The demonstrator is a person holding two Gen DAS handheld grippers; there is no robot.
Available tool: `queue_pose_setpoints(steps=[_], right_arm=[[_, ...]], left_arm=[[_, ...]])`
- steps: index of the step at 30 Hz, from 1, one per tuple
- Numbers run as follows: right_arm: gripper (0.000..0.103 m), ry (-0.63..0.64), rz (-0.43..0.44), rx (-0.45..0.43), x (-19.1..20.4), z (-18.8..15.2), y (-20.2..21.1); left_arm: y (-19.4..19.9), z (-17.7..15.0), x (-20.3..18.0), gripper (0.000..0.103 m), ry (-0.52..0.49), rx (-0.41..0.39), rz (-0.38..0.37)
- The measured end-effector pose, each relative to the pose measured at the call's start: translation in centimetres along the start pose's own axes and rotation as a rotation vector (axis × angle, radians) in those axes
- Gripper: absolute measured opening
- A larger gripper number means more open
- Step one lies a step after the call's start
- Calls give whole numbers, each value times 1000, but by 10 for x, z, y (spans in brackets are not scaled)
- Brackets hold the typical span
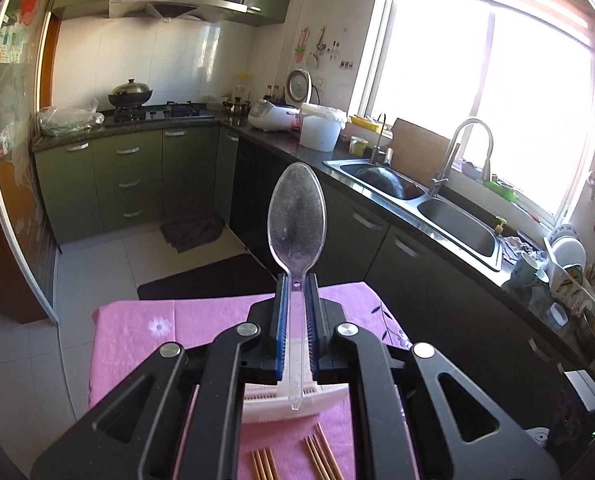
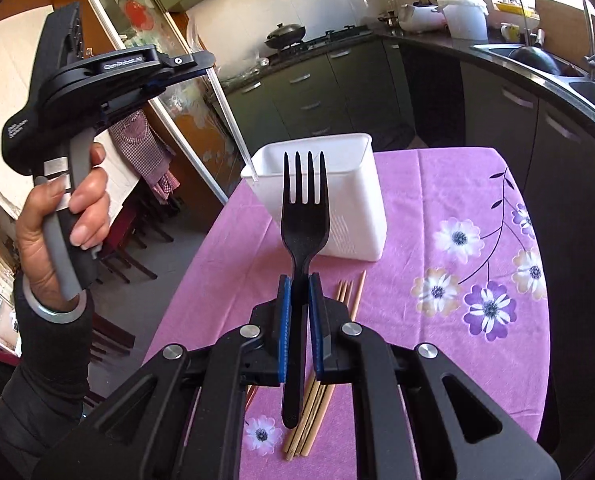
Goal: Organize utensils
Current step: 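Lift the spoon into the white holder with the left tool while the right drops the fork in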
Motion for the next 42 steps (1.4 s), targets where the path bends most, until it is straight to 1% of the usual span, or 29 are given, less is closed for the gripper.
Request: queue_pose_setpoints(steps=[2,4,9,10,11,12,13,15,18,21,23,26,32,38,42], right_arm=[[10,2,4,-12,-4,6,0],[10,11,3,-28,-5,12,-1],[10,16,-10,-101,-6,39,0],[10,16,-14,-121,-6,47,-1],[10,17,-24,-140,-5,56,-1],[10,16,-28,-156,-4,64,-2],[10,12,-25,-173,-2,74,-2],[10,13,-32,-230,2,93,-1],[10,38,-73,-322,10,120,-3],[10,68,-144,-394,15,141,-13],[10,97,-202,-416,16,148,-26],[10,119,-262,-410,8,146,-51],[10,135,-281,-344,-8,118,-80],[11,152,-291,-298,-10,96,-84],[11,162,-293,-306,-7,81,-65]], left_arm=[[-12,2,1,9,-4,-27,17],[-25,-1,1,9,-22,-25,40],[-54,-30,2,9,-56,61,54],[-59,-37,4,11,-61,78,62],[-61,-42,6,18,-66,91,68],[-62,-46,8,21,-68,96,70],[-61,-50,10,25,-70,97,70],[-56,-52,12,26,-69,97,66],[-41,-55,16,27,-81,83,65],[-22,-58,19,29,-95,76,70],[-11,-64,23,30,-95,86,68],[5,-77,29,30,-94,94,70],[18,-112,37,32,-84,158,63],[18,-142,38,32,-85,222,70],[12,-159,38,33,-89,280,82]])
Point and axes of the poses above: each gripper's, at about its wrist camera, not at the fingertips, and y roughly against the way its jaws point, x to its left, z to its top, the point moved 3 cm from there along -y, roughly the way its jaws point, and after that the axes turned 3 degrees about z, right-handed, at the moved point
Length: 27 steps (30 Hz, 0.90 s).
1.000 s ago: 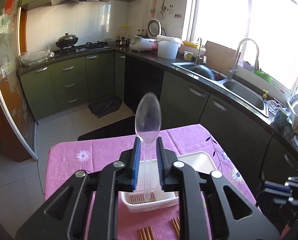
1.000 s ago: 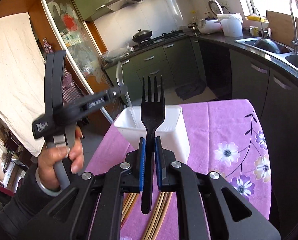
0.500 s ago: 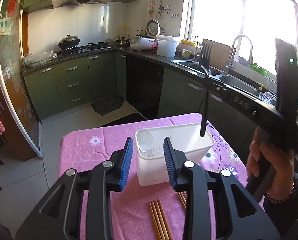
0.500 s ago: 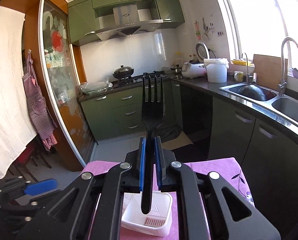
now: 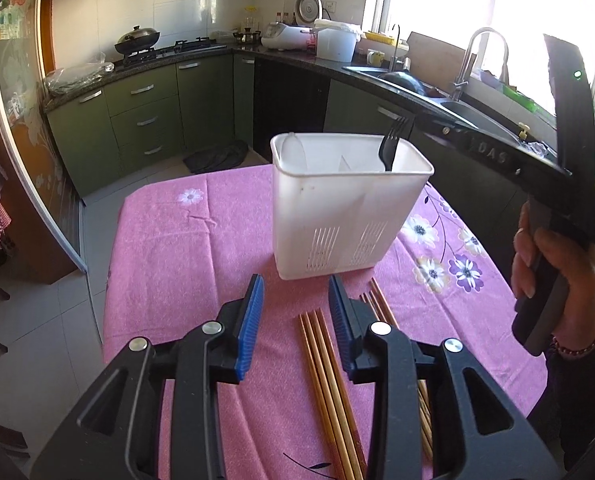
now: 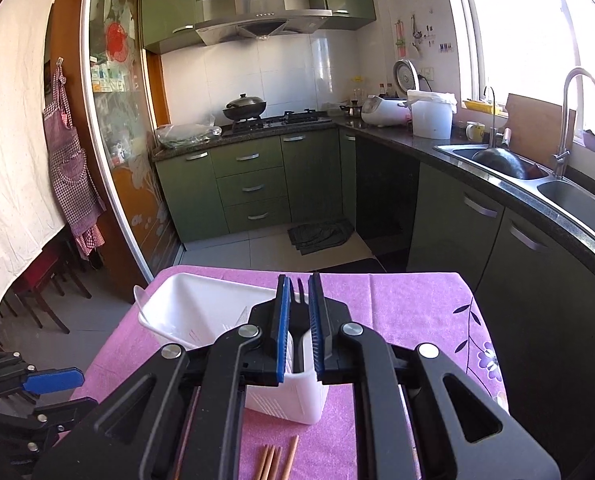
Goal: Organize utensils
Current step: 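Lift the spoon into the white holder with the left tool while the right drops the fork in, then grasp one wooden chopstick with the left tool while the right tool grasps another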
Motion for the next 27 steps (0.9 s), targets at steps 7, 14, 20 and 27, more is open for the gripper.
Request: queue_pose_setpoints(steps=[7,14,20,27], right_arm=[[24,17,6,109,-8,-30,48],[25,27,-8,282,-31,-83,52],[26,24,-9,355,-40,-109,42],[31,18,-6,396,-43,-115,33]], left_arm=[[-45,-31,-5,38,16,225,4],[-90,-64,-10,24,21,432,-1],[-103,-67,-7,21,39,481,6],[-109,-65,-20,18,2,499,13]])
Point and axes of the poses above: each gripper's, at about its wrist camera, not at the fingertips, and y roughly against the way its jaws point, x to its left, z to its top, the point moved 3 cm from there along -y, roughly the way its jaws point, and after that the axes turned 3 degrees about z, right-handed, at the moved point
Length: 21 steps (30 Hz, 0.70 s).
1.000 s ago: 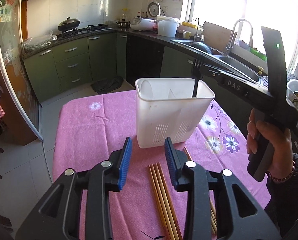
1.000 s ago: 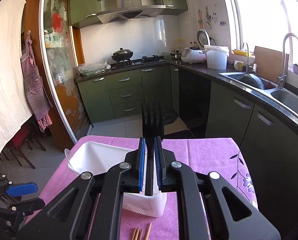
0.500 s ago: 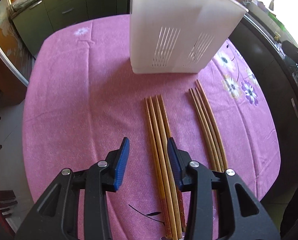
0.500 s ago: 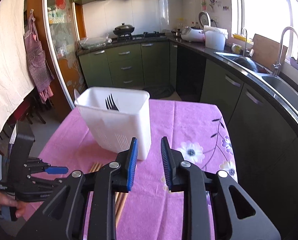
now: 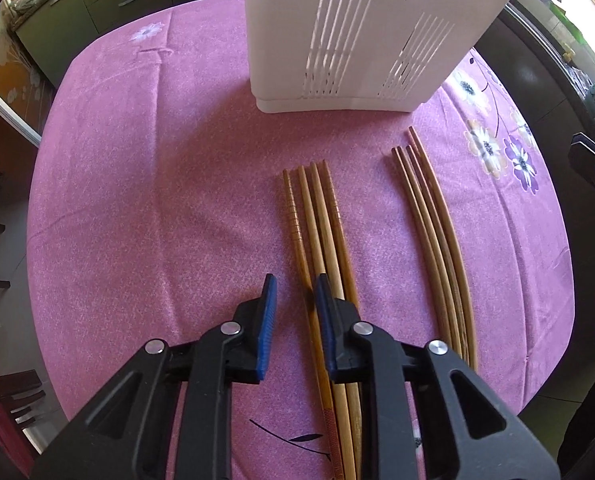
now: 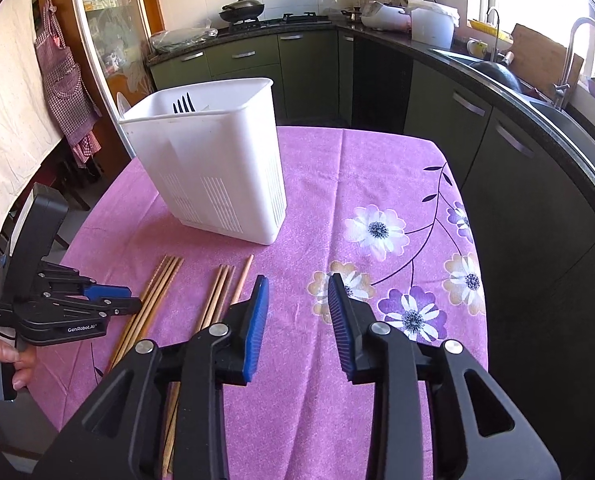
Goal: Organize utensils
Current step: 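Grasp one wooden chopstick with the left tool while the right tool grasps another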
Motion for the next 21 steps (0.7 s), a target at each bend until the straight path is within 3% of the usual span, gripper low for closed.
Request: queue_pose_setpoints(steps=[3,13,21], right_arm=[[31,15,-2,19,4,-2,-3],[31,70,20,117,27,-11,-18],[31,54,91,303,43,-20,-59]], left_arm=[[-5,-1,-1,10,1,33,0],[-6,2,0,6,19,40,-4],[43,-3,19,6,30,-126,-24]])
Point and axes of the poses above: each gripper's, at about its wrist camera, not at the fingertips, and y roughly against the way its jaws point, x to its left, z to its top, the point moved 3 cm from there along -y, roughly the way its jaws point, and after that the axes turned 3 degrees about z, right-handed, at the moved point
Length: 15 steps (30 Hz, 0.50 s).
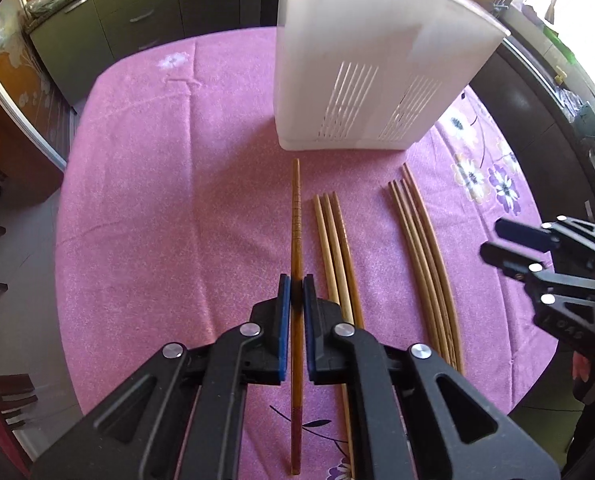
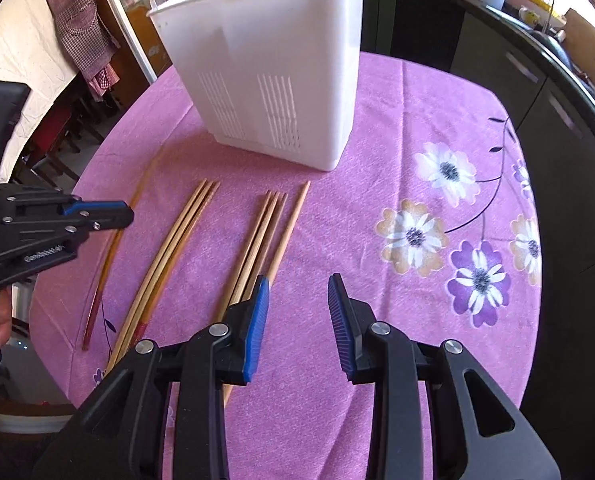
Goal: Organize utensils
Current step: 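Grasp one wooden chopstick with the left tool while the right tool grasps another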
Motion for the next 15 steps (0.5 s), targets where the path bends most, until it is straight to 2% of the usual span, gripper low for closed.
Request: queue_pose_setpoints(steps=[3,7,15], right_arm=[[25,-33,32,56,1,5,-19],[19,-62,29,90,0,11,-36],[17,-55,-22,129,12,21,-49]], left_arm=[[23,0,4,6,-3,-68,-9],[47,-8,5,6,-4,-147,-8],[68,-16,14,6,-21,-209,-10]])
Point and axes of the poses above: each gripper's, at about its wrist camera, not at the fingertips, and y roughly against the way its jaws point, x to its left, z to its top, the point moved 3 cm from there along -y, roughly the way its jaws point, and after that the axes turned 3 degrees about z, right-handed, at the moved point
